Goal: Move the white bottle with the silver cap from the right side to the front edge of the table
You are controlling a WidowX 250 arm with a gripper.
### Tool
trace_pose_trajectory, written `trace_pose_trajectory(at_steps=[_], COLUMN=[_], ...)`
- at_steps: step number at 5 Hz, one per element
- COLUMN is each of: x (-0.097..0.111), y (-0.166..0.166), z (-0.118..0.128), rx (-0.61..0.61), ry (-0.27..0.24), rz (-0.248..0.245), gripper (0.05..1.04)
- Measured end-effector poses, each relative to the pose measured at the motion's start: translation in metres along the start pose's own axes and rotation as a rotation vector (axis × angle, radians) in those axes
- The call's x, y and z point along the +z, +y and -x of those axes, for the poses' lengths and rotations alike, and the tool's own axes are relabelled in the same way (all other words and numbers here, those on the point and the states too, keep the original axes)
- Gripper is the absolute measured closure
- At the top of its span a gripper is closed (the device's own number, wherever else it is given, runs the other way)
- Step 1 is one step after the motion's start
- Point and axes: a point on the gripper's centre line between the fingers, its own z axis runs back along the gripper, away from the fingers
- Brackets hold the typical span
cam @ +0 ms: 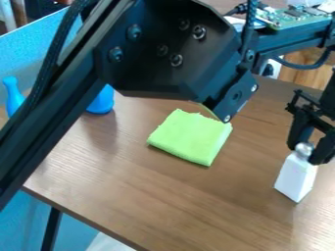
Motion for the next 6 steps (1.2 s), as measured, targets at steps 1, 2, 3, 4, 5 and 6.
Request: trace_pose_trajectory(at_steps=[1, 2, 3, 4, 5, 6], x=[-0.002, -0.002, 0.024, 0.025, 0.002, -0.003], y=[0.0, 0.0, -0.003, -0.017, -0.024, -0.013], z=[0.004, 0.021, 0.069, 0.11, 0.129, 0.129], rx=[0.006, 0.025, 0.106, 0.198, 0.208, 0.213], ry=[0.003, 0.009, -0.096, -0.045, 0.045, 0.065], rz=[0.002, -0.005, -0.034, -0.046, 0.002, 0.06], gripper=[0.555, 0.556, 0.559, 0.566, 0.566, 0.566])
